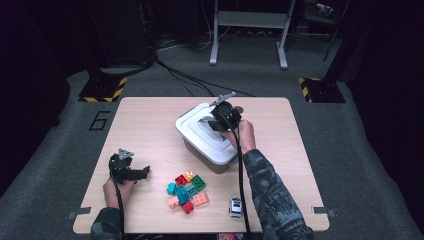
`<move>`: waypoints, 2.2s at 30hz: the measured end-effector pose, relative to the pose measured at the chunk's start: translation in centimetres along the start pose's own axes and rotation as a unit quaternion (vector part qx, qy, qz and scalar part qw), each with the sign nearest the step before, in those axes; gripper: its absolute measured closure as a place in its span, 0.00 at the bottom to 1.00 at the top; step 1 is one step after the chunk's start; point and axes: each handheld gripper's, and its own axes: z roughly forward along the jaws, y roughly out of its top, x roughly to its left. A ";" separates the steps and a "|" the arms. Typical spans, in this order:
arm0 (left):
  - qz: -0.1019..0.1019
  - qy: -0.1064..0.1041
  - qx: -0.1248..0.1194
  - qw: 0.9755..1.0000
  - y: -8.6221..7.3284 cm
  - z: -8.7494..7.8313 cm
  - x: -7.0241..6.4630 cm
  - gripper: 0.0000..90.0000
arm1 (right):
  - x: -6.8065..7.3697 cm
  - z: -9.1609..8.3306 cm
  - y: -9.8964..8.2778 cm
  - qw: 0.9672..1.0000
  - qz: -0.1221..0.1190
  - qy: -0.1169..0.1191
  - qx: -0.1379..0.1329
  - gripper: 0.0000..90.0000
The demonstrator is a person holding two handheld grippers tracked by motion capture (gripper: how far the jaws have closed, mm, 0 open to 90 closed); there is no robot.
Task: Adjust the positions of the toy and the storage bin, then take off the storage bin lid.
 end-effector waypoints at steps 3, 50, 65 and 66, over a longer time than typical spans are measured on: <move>0.000 0.000 0.000 1.000 0.0 0.0 0.0 0.02 | 0.0 -0.4 -0.4 1.000 -0.001 0.013 0.003 0.75; 0.001 -0.001 -0.001 1.000 0.0 0.0 0.0 0.02 | 0.1 -3.6 -2.4 0.999 -0.030 0.014 0.001 0.75; -0.003 0.001 -0.007 1.000 0.0 0.0 -0.1 0.03 | -0.9 -6.8 -1.7 1.000 -0.017 0.004 -0.020 0.75; -0.003 0.001 -0.007 1.000 0.0 0.0 -0.1 0.03 | -0.9 -6.8 -1.7 1.000 -0.017 0.004 -0.020 0.75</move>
